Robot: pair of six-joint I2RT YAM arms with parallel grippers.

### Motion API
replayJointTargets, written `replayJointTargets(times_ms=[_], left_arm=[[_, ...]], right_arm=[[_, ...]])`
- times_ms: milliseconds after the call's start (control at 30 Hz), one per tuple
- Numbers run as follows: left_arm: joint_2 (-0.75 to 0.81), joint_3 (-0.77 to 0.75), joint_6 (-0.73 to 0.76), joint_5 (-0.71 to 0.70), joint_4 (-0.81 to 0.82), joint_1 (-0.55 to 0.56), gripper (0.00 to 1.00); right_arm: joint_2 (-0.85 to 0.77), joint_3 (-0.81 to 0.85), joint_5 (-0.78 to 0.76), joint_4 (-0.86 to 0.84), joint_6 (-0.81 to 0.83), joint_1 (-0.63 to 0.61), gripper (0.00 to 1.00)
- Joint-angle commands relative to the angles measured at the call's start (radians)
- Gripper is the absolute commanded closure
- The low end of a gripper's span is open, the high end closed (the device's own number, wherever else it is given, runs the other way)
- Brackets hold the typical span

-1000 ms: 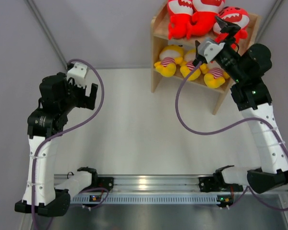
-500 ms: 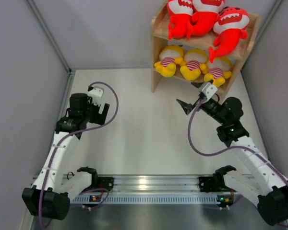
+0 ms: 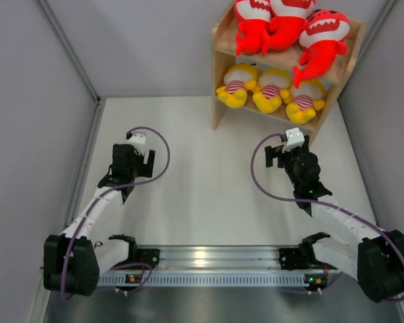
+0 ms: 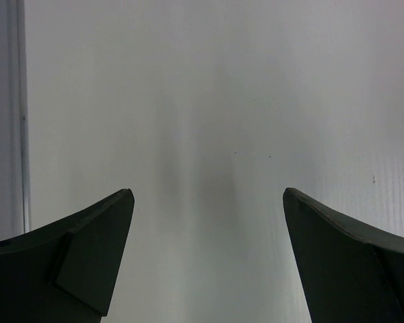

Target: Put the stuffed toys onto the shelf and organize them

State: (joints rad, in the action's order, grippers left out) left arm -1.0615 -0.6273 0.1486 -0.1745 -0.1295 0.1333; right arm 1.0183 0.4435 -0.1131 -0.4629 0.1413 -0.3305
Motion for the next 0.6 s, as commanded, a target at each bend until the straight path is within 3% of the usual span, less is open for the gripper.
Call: replayJointTargets(times_ms=[0, 200, 567], left_arm=[[-0.054, 0.026, -0.038, 0.01, 0.194, 0.0, 0.01], [-0.137, 0.024, -0.046, 0.023, 0.209, 0.0, 0.01], [-0.126, 0.048, -0.063, 0.083, 0.235, 0.0, 0.01]], right_arm=[[0.034, -0.048, -0.091, -0.129, -0.035, 0.013, 0.0], [0.058, -0.092, -0.109, -0.172, -0.081, 0.054, 0.0], [0.091, -0.1, -0.103, -0.203, -0.082, 0.088, 0.0]])
